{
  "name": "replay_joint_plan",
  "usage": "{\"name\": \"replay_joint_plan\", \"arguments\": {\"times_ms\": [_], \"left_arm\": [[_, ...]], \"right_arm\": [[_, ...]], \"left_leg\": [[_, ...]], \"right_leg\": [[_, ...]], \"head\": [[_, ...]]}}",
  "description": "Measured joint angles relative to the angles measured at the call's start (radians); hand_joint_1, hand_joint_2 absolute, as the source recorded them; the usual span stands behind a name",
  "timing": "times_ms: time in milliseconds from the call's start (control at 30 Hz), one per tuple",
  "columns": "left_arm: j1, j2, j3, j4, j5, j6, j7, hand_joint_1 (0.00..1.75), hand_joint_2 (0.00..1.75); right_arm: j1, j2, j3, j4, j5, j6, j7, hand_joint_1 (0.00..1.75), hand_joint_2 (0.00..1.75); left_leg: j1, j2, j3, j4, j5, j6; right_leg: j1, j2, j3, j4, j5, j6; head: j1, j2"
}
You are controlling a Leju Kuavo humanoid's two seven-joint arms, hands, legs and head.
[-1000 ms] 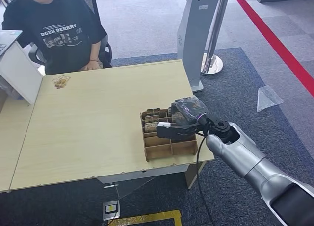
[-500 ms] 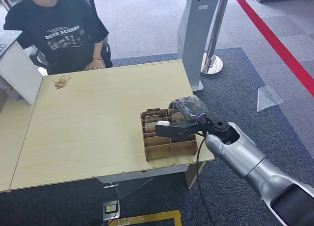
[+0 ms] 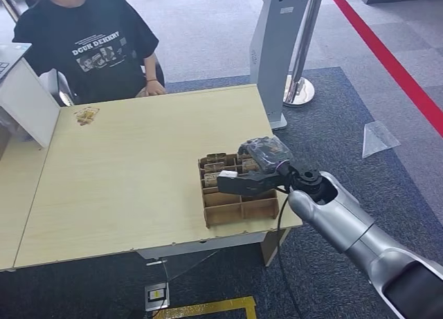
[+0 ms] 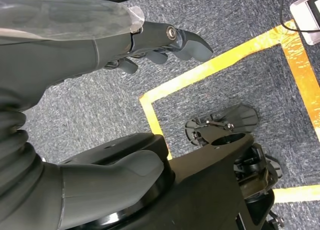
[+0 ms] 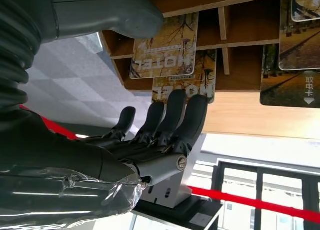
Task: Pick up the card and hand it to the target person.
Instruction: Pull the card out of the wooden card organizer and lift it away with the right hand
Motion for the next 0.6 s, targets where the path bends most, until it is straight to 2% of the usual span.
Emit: {"name": "replay_joint_plan", "arguments": {"times_ms": [167, 333, 600], "left_arm": [[0.0, 0.0, 0.0, 0.0, 0.0, 0.0, 0.0, 0.0, 1.75], [0.001, -0.001, 0.0, 0.0, 0.0, 0.0, 0.0, 0.0, 1.75], [0.0, -0.001, 0.0, 0.0, -0.002, -0.001, 0.0, 0.0, 1.75]], "right_arm": [[0.007, 0.0, 0.0, -0.026, 0.005, 0.024, 0.02, 0.82, 1.75], [0.012, 0.0, 0.0, -0.045, 0.004, 0.036, 0.03, 0.78, 1.75], [0.022, -0.006, 0.0, -0.058, -0.004, 0.048, 0.043, 0.82, 1.75]], "left_leg": [[0.0, 0.0, 0.0, 0.0, 0.0, 0.0], [0.0, 0.0, 0.0, 0.0, 0.0, 0.0], [0.0, 0.0, 0.0, 0.0, 0.0, 0.0]], "right_leg": [[0.0, 0.0, 0.0, 0.0, 0.0, 0.0], [0.0, 0.0, 0.0, 0.0, 0.0, 0.0], [0.0, 0.0, 0.0, 0.0, 0.0, 0.0]], "head": [[0.0, 0.0], [0.0, 0.0], [0.0, 0.0]]}}
